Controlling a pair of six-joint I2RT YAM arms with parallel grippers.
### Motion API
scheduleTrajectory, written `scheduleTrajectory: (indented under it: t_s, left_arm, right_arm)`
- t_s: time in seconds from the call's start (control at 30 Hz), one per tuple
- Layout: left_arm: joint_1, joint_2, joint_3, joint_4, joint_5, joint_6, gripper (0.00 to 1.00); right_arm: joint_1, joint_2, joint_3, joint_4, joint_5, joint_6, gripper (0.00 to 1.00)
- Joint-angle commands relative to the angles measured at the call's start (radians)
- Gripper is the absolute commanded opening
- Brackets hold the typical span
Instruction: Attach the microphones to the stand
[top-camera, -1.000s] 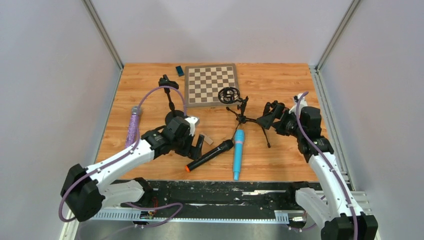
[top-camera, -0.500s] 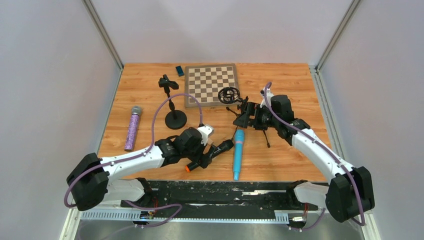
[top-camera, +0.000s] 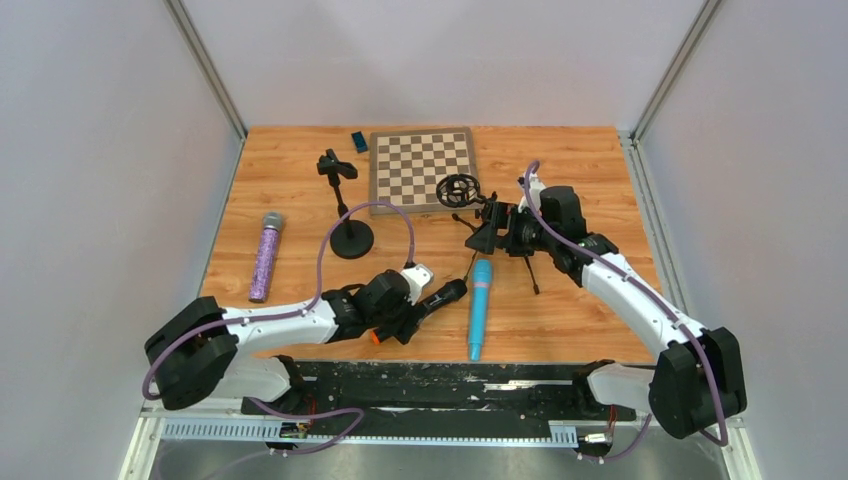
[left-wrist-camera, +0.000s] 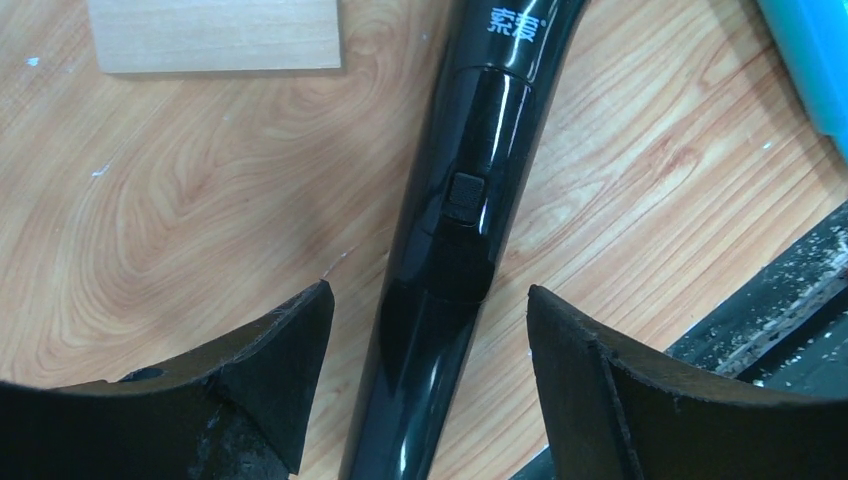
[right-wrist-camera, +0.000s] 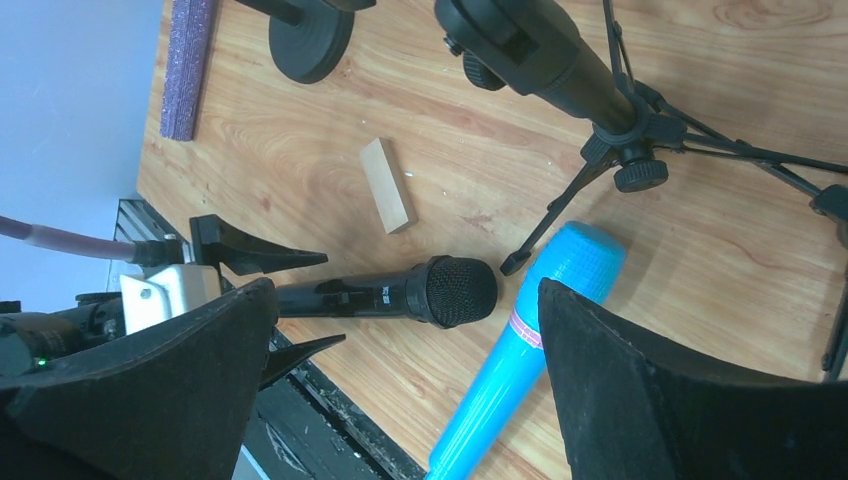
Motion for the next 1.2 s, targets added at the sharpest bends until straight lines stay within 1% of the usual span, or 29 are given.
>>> scheduleTrajectory:
  t_s: [0.0, 0.1, 0.17, 0.2, 0.23, 0.3, 0.33, 0.37, 0.4, 0.43, 0.5, 0.57, 0.67, 0.87, 1.03, 1.1, 1.17]
  left_arm:
    - [-0.035, 0.049, 0.002, 0.088, -0.070, 0.039, 0.79]
    - [-0.046, 0.098, 0.025, 0.088, -0.095, 0.051, 0.77]
    - [-0.052, 0.147, 0.034, 0.086, -0.099, 0.062, 0.73]
    - [-0.053, 0.158, 0.038, 0.085, -0.099, 0.066, 0.68]
    - [-0.057, 0.176, 0.042, 0.081, -0.097, 0.066, 0.66]
    - [-0.062, 0.191, 0.052, 0.071, -0.093, 0.063, 0.59]
    - [-0.063, 0.194, 0.053, 0.070, -0.094, 0.060, 0.50]
    - [-0.063, 0.190, 0.052, 0.073, -0.099, 0.058, 0.44]
    - [-0.064, 0.186, 0.050, 0.074, -0.102, 0.055, 0.32]
    - [-0.064, 0.173, 0.045, 0.081, -0.106, 0.052, 0.27]
    - [-0.064, 0.141, 0.036, 0.083, -0.113, 0.043, 0.07]
    - [-0.064, 0.097, 0.023, 0.084, -0.124, 0.027, 0.00]
    - [-0.064, 0.019, 0.004, 0.092, -0.151, -0.011, 0.00]
    - [-0.063, -0.161, -0.020, 0.132, -0.134, -0.122, 0.00]
    - [-0.057, -0.188, 0.029, 0.147, -0.121, -0.190, 0.00]
    - [-0.043, -0.183, 0.059, 0.145, -0.103, -0.211, 0.00]
    - [-0.001, -0.181, 0.074, 0.144, -0.065, -0.243, 0.00]
  right_arm:
    - [0.003, -0.062, 0.009, 0.023, 0.017, -0.036, 1.00]
    - [0.003, -0.071, 0.001, 0.023, 0.028, -0.043, 1.00]
    - [0.002, -0.068, 0.002, 0.022, 0.029, -0.047, 1.00]
    - [0.002, -0.068, 0.006, 0.019, 0.028, -0.046, 1.00]
    - [0.001, -0.070, 0.007, 0.016, 0.027, -0.046, 1.00]
    - [0.002, -0.074, 0.010, 0.015, 0.026, -0.043, 1.00]
    - [0.002, -0.076, 0.012, 0.014, 0.026, -0.042, 1.00]
    - [0.002, -0.077, 0.014, 0.014, 0.026, -0.043, 1.00]
    - [0.002, -0.079, 0.015, 0.013, 0.026, -0.043, 1.00]
    - [0.001, -0.080, 0.017, 0.011, 0.026, -0.043, 1.00]
    - [0.002, -0.081, 0.019, 0.011, 0.024, -0.041, 1.00]
    - [0.001, -0.080, 0.025, 0.009, 0.019, -0.040, 1.00]
    - [0.002, -0.076, 0.035, 0.009, 0.013, -0.038, 1.00]
    - [0.002, -0.058, 0.071, 0.012, -0.014, -0.034, 1.00]
    - [0.001, -0.055, 0.081, 0.021, -0.055, -0.043, 1.00]
    - [0.002, -0.058, 0.082, 0.025, -0.071, -0.046, 1.00]
    - [0.001, -0.063, 0.077, 0.036, -0.089, -0.045, 1.00]
